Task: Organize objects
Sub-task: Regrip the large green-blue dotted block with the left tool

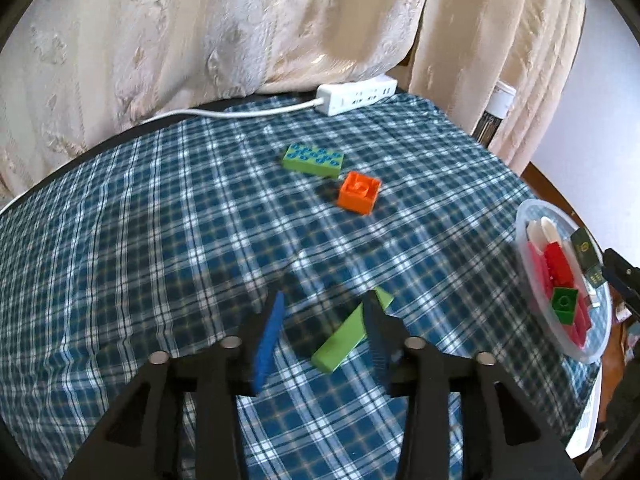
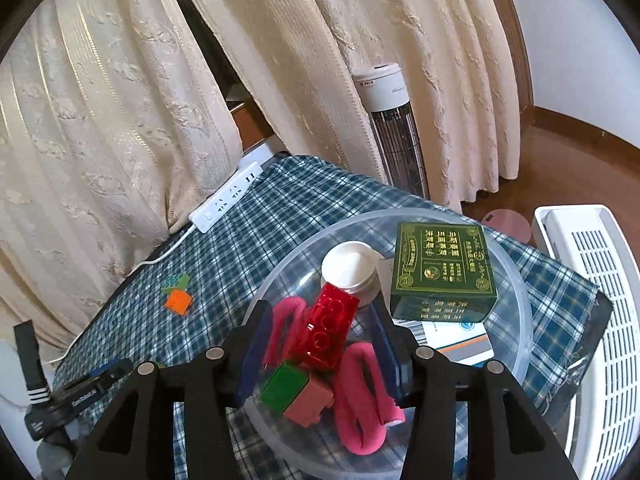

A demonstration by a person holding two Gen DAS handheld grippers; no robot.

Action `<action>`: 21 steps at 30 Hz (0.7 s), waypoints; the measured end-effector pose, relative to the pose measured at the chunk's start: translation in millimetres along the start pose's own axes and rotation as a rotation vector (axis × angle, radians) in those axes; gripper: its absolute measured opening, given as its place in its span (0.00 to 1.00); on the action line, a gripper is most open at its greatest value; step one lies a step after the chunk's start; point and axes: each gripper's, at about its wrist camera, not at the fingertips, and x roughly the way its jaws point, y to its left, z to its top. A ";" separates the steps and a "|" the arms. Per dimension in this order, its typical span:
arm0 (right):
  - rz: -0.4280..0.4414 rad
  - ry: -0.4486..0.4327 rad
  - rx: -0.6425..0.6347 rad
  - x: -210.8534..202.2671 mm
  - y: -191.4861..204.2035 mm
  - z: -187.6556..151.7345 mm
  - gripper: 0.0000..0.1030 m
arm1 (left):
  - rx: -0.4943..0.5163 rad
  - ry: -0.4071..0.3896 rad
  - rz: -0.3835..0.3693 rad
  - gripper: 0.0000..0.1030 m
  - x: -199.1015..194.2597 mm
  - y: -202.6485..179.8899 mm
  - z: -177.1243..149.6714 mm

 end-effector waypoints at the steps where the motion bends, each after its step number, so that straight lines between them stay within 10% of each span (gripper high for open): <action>1: 0.001 0.000 0.001 -0.1 -1.1 -0.4 0.51 | -0.002 0.005 0.000 0.47 0.9 0.3 -1.3; 21: 0.040 -0.002 0.006 -1.9 -17.6 -2.8 0.51 | 0.120 0.057 0.068 0.40 27.8 -32.7 -14.7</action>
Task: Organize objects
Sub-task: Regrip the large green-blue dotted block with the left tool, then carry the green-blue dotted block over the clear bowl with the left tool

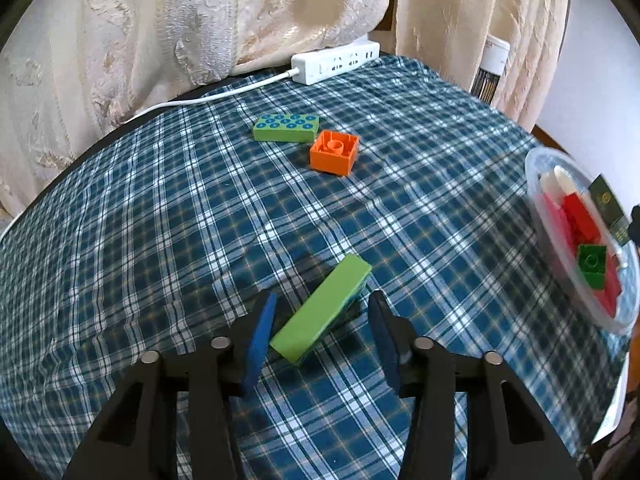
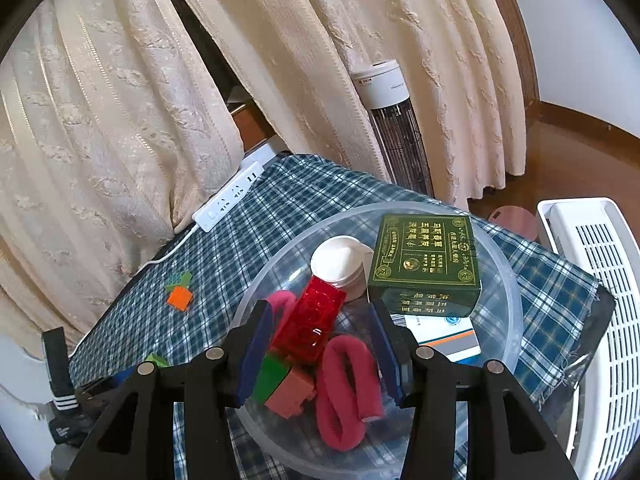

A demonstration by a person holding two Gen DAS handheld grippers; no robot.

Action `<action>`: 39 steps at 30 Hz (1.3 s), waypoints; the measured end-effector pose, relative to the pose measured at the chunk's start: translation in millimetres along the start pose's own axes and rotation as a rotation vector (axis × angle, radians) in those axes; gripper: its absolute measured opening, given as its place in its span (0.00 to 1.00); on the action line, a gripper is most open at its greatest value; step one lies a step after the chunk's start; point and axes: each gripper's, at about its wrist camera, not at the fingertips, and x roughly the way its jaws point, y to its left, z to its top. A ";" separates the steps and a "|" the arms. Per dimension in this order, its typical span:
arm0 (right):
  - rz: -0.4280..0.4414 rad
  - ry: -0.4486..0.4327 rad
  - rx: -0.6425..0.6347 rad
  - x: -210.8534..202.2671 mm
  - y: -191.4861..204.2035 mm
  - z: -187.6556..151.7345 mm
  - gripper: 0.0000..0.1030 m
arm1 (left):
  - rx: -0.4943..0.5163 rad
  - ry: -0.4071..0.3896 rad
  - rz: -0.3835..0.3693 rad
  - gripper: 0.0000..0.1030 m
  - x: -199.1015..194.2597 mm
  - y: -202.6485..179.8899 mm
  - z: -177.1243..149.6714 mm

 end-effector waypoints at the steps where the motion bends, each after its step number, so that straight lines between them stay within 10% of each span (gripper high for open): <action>1: 0.002 0.000 0.000 0.1 -0.5 -0.2 0.51 | 0.004 0.007 0.003 0.33 2.5 -0.8 -0.8; 8: 0.010 -0.016 0.008 -4.5 -6.7 0.9 0.51 | 0.020 -0.016 0.003 0.15 -3.8 -11.7 2.2; 39: 0.046 -0.052 0.006 -17.6 -41.5 7.0 0.51 | 0.240 -0.072 -0.186 0.15 -9.9 -173.8 72.2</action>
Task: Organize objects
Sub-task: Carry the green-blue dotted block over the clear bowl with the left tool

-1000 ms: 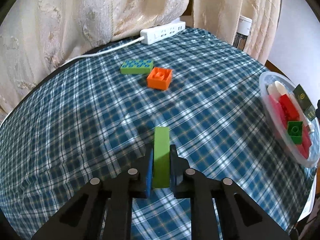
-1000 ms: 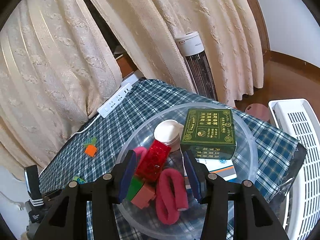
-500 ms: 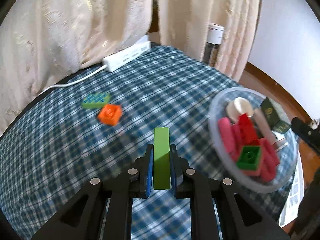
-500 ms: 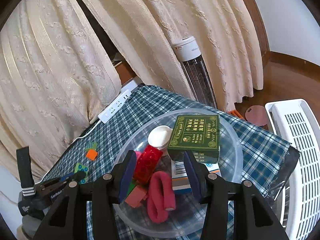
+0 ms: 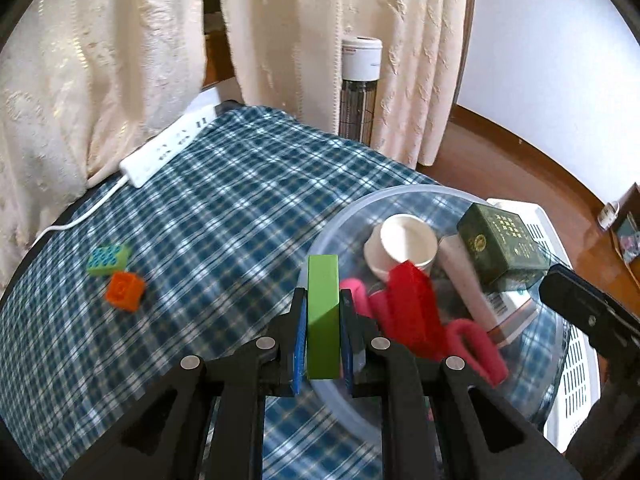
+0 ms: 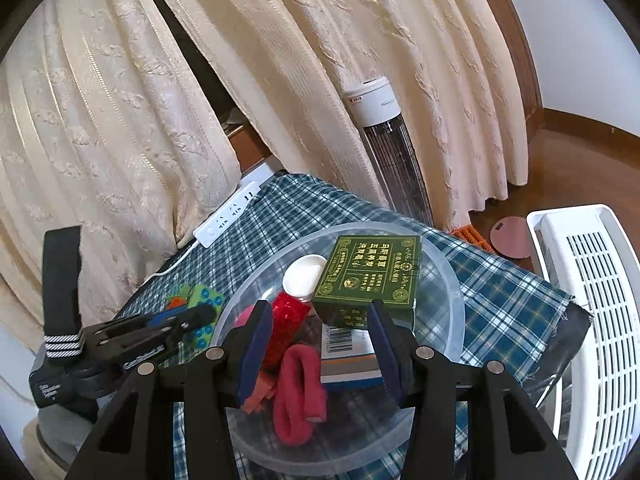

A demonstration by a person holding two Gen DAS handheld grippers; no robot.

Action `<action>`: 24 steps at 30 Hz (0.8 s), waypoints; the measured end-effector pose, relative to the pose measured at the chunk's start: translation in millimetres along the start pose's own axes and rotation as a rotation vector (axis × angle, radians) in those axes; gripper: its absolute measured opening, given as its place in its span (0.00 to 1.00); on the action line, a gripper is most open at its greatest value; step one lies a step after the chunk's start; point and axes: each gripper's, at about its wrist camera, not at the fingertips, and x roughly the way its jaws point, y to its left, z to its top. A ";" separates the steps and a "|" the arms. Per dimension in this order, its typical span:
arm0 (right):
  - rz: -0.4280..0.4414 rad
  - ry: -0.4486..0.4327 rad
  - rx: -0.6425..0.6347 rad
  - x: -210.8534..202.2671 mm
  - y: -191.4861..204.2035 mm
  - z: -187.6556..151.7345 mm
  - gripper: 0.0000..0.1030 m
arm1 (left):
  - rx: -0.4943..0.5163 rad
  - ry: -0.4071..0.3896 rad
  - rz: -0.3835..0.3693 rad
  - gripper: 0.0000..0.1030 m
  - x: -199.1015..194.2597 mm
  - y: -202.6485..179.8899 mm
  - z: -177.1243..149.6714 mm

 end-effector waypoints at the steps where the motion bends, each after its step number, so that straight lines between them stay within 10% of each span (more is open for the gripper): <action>1: 0.002 0.001 0.001 0.1 -0.7 -0.2 0.51 | 0.003 0.004 -0.001 0.15 2.2 -2.1 0.8; 24: 0.022 0.008 -0.031 1.0 12.4 -2.3 0.51 | -0.063 0.012 -0.050 0.26 0.8 11.9 -1.3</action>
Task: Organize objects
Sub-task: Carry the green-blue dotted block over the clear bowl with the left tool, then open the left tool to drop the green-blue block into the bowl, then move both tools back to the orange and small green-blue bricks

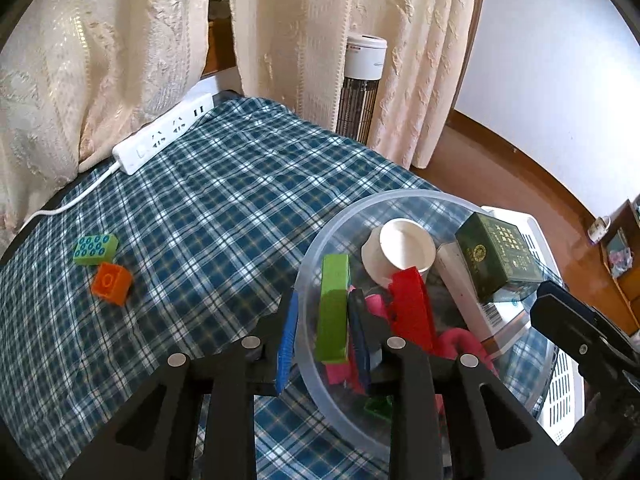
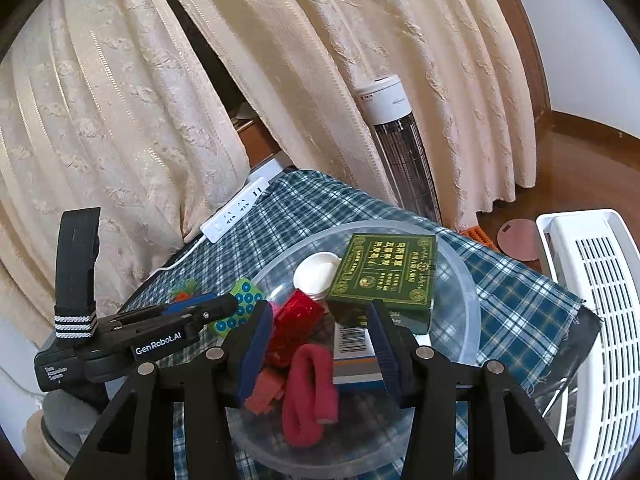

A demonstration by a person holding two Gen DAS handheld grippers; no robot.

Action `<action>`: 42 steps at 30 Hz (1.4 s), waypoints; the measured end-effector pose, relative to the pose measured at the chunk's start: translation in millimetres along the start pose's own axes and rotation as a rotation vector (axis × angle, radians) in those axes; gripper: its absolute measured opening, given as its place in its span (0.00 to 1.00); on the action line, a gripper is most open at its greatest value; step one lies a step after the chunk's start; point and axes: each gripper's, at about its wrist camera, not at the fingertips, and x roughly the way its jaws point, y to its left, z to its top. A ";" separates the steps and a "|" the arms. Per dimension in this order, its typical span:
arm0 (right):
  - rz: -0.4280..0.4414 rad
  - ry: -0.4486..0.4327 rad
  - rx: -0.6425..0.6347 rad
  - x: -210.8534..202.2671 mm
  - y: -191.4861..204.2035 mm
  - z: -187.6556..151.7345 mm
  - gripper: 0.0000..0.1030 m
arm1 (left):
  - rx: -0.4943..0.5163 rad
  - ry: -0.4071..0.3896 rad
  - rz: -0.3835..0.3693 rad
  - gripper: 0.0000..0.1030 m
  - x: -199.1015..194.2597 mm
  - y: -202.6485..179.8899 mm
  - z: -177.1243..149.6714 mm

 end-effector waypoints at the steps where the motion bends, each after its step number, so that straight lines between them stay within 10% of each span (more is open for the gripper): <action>1: 0.000 0.000 -0.002 -0.2 1.1 -0.3 0.51 | -0.001 0.001 -0.003 0.26 -0.4 0.5 -0.6; 27: 0.006 0.010 -0.012 -0.3 7.6 -1.7 0.51 | -0.023 0.011 -0.047 0.28 -9.1 1.2 -6.4; 32: 0.010 0.016 -0.018 0.2 13.6 -3.5 0.51 | -0.046 0.007 -0.033 0.51 -10.7 12.1 -9.5; 42: 0.031 0.023 -0.059 5.3 38.0 -4.2 0.62 | -0.128 -0.001 0.031 0.64 -17.4 51.7 -19.5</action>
